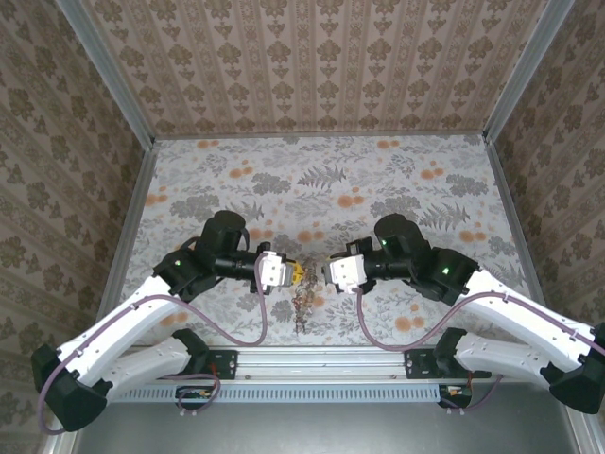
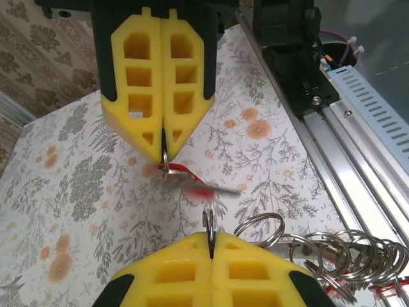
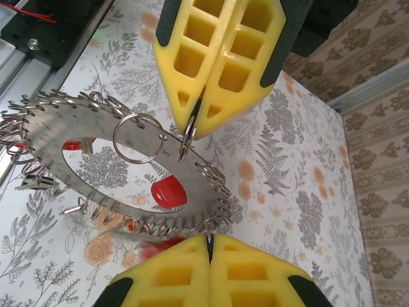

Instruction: Put the keys on the keyring

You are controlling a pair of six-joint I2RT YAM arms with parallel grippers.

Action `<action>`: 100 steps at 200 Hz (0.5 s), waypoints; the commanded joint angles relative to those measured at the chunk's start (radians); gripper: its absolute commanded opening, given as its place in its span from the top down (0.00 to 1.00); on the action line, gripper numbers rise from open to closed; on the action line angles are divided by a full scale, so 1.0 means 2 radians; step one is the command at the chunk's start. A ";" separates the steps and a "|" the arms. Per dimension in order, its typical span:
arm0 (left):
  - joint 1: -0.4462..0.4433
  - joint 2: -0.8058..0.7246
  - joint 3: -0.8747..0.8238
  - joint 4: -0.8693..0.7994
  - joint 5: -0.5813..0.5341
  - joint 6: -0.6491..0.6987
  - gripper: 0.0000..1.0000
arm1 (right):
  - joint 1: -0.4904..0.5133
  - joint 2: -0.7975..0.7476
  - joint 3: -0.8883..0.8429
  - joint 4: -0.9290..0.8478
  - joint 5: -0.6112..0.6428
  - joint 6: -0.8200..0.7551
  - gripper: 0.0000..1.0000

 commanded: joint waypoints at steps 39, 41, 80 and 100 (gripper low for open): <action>-0.016 0.004 0.008 0.010 0.025 0.004 1.00 | 0.001 0.026 0.016 0.034 -0.044 0.012 1.00; -0.017 0.004 0.007 0.011 0.024 0.003 1.00 | 0.002 0.027 0.018 0.034 -0.046 0.012 1.00; -0.019 0.006 0.007 0.021 0.019 -0.005 1.00 | 0.008 0.037 0.026 0.038 -0.065 0.014 1.00; -0.020 0.009 0.011 0.011 0.016 0.001 1.00 | 0.015 0.037 0.027 0.038 -0.068 0.018 1.00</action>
